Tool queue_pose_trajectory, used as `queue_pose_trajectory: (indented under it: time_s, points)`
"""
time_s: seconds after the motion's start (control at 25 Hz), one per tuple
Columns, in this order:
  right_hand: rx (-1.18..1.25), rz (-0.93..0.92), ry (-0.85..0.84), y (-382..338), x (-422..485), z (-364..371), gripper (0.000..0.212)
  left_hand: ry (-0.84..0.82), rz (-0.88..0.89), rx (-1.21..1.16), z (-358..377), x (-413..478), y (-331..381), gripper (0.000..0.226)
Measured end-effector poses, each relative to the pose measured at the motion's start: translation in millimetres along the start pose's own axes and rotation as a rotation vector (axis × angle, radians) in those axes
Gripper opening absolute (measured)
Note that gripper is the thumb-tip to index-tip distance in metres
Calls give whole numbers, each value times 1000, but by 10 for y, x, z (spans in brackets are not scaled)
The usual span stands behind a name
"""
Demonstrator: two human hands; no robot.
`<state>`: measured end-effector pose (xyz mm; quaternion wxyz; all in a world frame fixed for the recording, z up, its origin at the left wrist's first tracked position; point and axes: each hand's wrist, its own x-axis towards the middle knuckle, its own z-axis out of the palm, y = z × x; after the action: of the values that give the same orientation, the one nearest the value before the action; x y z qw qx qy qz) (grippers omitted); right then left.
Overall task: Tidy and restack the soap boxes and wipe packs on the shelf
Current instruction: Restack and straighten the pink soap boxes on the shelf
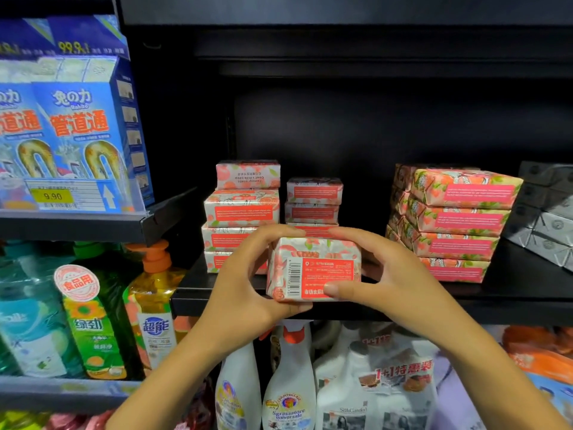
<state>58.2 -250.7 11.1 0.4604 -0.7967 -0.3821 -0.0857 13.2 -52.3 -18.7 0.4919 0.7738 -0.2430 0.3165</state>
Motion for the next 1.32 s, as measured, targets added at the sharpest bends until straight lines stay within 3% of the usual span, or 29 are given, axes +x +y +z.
queue_pose_trajectory:
  time_s: [0.12,0.28,0.4,0.52,0.68,0.92,1.12,1.32]
  points:
    - [69,-41,95,-1,-12,-5,58,53,33,151,55,-3,17,71]
    - [50,-234,309,-25,-56,70,50,39,-215,96,11,-16,38,108]
    - [-140,-395,477,-18,-45,172,37,68,-281,-40,-2,-10,94,92]
    - [-214,-491,528,35,-35,261,36,101,-276,-117,-8,-2,148,71]
    - [-242,-552,500,86,-33,326,41,132,-248,-186,-51,-2,173,68]
    - [-193,-507,517,133,-64,230,34,278,-84,16,-344,154,315,73]
    - [-379,-212,144,405,-89,240,35,497,-130,118,-522,369,230,81]
    - [-507,-164,100,509,-109,270,30,436,-200,246,-504,445,9,81]
